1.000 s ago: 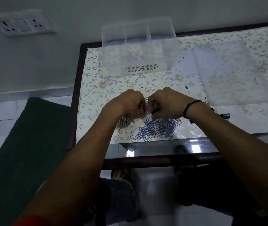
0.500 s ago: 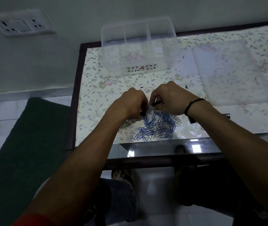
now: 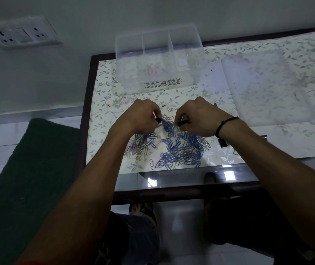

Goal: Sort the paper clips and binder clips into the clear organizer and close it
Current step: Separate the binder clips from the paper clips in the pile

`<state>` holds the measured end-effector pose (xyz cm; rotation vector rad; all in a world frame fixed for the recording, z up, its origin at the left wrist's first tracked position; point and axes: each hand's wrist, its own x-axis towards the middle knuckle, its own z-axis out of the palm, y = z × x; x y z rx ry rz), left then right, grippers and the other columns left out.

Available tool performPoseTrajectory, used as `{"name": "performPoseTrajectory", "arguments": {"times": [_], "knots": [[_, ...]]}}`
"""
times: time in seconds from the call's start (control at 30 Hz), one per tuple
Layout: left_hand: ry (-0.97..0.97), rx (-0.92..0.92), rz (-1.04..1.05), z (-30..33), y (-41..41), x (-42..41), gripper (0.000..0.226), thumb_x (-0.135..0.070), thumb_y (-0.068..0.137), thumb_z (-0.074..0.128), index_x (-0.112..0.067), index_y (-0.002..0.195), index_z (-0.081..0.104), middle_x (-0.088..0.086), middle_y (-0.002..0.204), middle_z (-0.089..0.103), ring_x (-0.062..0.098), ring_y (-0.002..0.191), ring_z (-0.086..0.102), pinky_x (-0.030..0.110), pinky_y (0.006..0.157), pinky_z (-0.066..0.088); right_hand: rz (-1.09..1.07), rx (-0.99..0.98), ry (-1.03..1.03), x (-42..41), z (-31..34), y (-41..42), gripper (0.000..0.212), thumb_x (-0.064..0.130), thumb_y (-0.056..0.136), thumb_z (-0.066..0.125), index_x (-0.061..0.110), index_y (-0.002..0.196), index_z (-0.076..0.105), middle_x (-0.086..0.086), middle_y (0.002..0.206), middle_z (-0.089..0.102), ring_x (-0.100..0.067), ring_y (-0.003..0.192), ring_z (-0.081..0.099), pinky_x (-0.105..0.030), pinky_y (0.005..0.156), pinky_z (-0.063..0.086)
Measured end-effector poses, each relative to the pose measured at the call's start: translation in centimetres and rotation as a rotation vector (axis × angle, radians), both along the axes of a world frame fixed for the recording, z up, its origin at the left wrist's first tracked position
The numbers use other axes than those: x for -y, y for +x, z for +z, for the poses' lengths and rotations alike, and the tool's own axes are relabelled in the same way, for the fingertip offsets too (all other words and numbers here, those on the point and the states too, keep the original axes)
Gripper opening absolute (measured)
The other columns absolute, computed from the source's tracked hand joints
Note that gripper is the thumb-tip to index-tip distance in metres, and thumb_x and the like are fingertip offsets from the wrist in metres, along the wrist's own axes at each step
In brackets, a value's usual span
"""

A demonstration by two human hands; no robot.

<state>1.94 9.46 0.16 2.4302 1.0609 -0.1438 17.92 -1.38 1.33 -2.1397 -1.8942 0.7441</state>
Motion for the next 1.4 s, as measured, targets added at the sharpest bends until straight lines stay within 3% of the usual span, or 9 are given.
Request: {"name": "performPoseTrajectory", "arguments": {"times": [0.13, 0.33, 0.47, 0.6, 0.8, 0.93, 1.13, 1.27, 1.4], "knots": [[0.064, 0.024, 0.055, 0.2, 0.3, -0.1, 0.021, -0.007, 0.083, 0.067, -0.018, 0.096, 0.079, 0.0, 0.092, 0.075, 0.013, 0.082, 0.063, 0.023, 0.076, 0.048, -0.013, -0.052, 0.013, -0.2, 0.0, 0.3, 0.018, 0.011, 0.089, 0.067, 0.018, 0.105, 0.073, -0.005, 0.093, 0.076, -0.011, 0.075, 0.062, -0.012, 0.059, 0.04], [0.065, 0.12, 0.104, 0.8, 0.2, -0.5, 0.02, -0.008, 0.087, 0.061, -0.018, 0.094, 0.077, -0.001, 0.094, 0.076, 0.017, 0.087, 0.069, 0.029, 0.079, 0.057, -0.088, -0.169, -0.014, -0.3, 0.3, 0.9, 0.022, 0.011, 0.099, 0.05, 0.022, 0.113, 0.063, -0.002, 0.1, 0.075, -0.015, 0.084, 0.071, -0.032, 0.08, 0.058], [-0.032, 0.159, 0.122, 0.8, 0.6, -0.4, 0.021, -0.009, 0.093, 0.059, -0.016, 0.104, 0.075, 0.003, 0.098, 0.076, 0.017, 0.086, 0.069, 0.024, 0.076, 0.051, -0.092, -0.167, -0.057, -0.2, 0.6, 1.4, 0.022, 0.013, 0.1, 0.046, 0.018, 0.116, 0.06, 0.001, 0.1, 0.076, -0.015, 0.087, 0.072, -0.038, 0.081, 0.059], [-0.125, 0.248, 0.146, 1.0, 1.6, 0.1, 0.018, -0.012, 0.092, 0.063, -0.019, 0.104, 0.074, 0.002, 0.091, 0.077, 0.011, 0.074, 0.071, 0.029, 0.076, 0.06, -0.126, -0.129, -0.053, 0.5, 2.1, 3.0, 0.016, 0.016, 0.095, 0.06, 0.015, 0.104, 0.073, 0.001, 0.093, 0.078, -0.005, 0.079, 0.072, -0.018, 0.073, 0.056], [-0.308, 0.385, 0.107, 1.5, 7.0, 3.8, 0.017, -0.006, 0.09, 0.065, -0.017, 0.099, 0.074, 0.004, 0.083, 0.078, 0.018, 0.071, 0.076, 0.035, 0.067, 0.064, -0.274, 0.018, -0.096, 4.8, 4.5, 8.4, 0.013, 0.024, 0.088, 0.07, 0.021, 0.098, 0.079, 0.003, 0.086, 0.076, -0.005, 0.071, 0.068, -0.007, 0.06, 0.043], [-0.349, 0.359, -0.08, 1.8, 11.5, 7.9, 0.017, -0.007, 0.089, 0.066, -0.018, 0.094, 0.077, 0.001, 0.085, 0.076, 0.007, 0.067, 0.07, 0.01, 0.053, 0.05, -0.346, 0.131, -0.229, 8.5, 4.8, 11.2, 0.013, 0.02, 0.088, 0.071, 0.018, 0.098, 0.079, -0.005, 0.088, 0.077, -0.018, 0.079, 0.072, -0.021, 0.068, 0.053], [-0.269, 0.289, -0.144, 0.7, 15.5, 12.5, 0.014, -0.015, 0.083, 0.074, -0.021, 0.094, 0.079, -0.001, 0.087, 0.078, 0.011, 0.084, 0.071, 0.025, 0.083, 0.056, -0.373, 0.255, -0.343, 10.9, 3.4, 13.0, 0.013, 0.023, 0.089, 0.069, 0.017, 0.099, 0.077, -0.01, 0.099, 0.075, -0.025, 0.09, 0.069, -0.035, 0.081, 0.058], [-0.225, 0.274, -0.168, 0.6, 15.3, 12.5, 0.02, -0.017, 0.086, 0.072, -0.019, 0.105, 0.077, -0.001, 0.098, 0.078, 0.013, 0.094, 0.071, 0.028, 0.092, 0.054, -0.347, 0.266, -0.388, 10.7, 2.7, 13.2, 0.03, 0.022, 0.092, 0.064, 0.02, 0.122, 0.064, -0.006, 0.12, 0.066, -0.024, 0.115, 0.057, -0.037, 0.095, 0.05], [-0.202, 0.3, -0.116, 1.2, 13.9, 10.5, 0.024, -0.023, 0.087, 0.076, -0.018, 0.11, 0.076, -0.001, 0.102, 0.076, 0.011, 0.095, 0.07, 0.026, 0.09, 0.055, -0.303, 0.211, -0.333, 9.4, 2.5, 11.9, 0.042, 0.026, 0.09, 0.066, 0.023, 0.13, 0.056, -0.005, 0.117, 0.067, -0.023, 0.111, 0.059, -0.038, 0.093, 0.051]]}}
